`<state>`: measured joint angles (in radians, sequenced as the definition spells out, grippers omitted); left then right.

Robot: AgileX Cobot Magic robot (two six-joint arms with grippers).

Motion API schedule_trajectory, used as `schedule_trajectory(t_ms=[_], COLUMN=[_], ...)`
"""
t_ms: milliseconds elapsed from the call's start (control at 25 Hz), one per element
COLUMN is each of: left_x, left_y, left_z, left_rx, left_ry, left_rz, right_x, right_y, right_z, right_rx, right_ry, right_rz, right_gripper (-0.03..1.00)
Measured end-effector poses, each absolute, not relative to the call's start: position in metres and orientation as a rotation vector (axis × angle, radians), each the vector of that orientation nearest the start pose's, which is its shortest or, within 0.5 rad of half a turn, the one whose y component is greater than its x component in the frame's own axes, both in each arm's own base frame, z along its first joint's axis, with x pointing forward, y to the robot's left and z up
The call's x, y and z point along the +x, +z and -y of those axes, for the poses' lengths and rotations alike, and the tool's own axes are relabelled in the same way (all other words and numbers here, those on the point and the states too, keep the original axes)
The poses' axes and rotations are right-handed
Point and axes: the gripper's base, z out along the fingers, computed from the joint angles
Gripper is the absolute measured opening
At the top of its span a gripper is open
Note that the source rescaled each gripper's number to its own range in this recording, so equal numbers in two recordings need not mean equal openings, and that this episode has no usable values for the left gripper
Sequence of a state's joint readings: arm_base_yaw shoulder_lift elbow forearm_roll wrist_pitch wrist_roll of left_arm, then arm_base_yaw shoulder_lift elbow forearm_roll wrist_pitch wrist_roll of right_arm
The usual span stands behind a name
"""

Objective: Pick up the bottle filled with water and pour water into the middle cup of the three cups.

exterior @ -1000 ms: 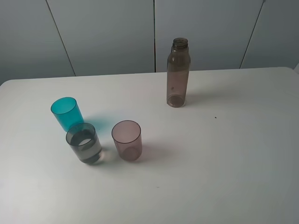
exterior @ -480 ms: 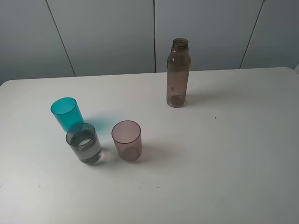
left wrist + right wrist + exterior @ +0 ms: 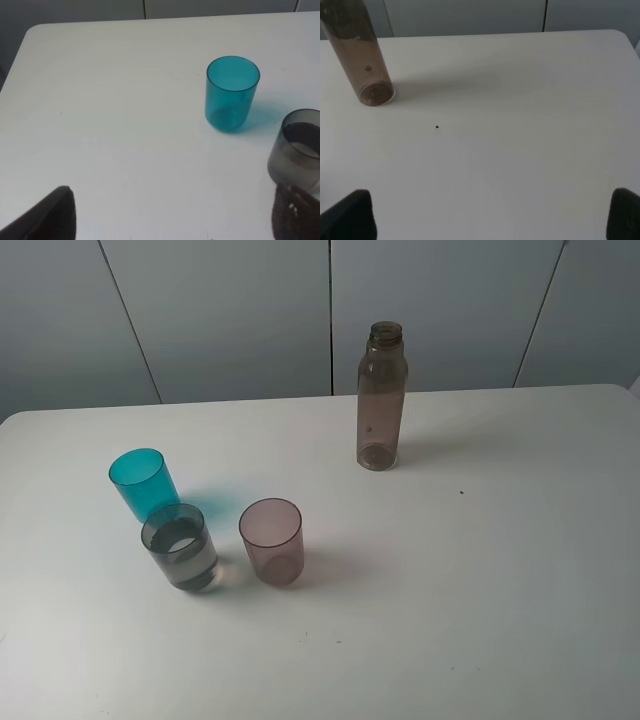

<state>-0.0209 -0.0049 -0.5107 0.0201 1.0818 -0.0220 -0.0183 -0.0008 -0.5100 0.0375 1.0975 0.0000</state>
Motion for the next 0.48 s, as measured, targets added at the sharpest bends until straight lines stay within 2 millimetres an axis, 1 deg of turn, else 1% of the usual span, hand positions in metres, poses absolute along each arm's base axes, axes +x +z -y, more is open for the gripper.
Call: schedule_trajectory(t_ms=[480], left_x=[-0.0078], left_y=[0.2785], left_z=[-0.0018], left_rx=[-0.002], left_ry=[-0.003], left_rz=[-2.050], right_x=[-0.0077], right_y=[0.2771], right_z=[-0.0032], right_rx=[0.016], right_ry=[0.034], right_rz=[-2.070], right_gripper=[1.00])
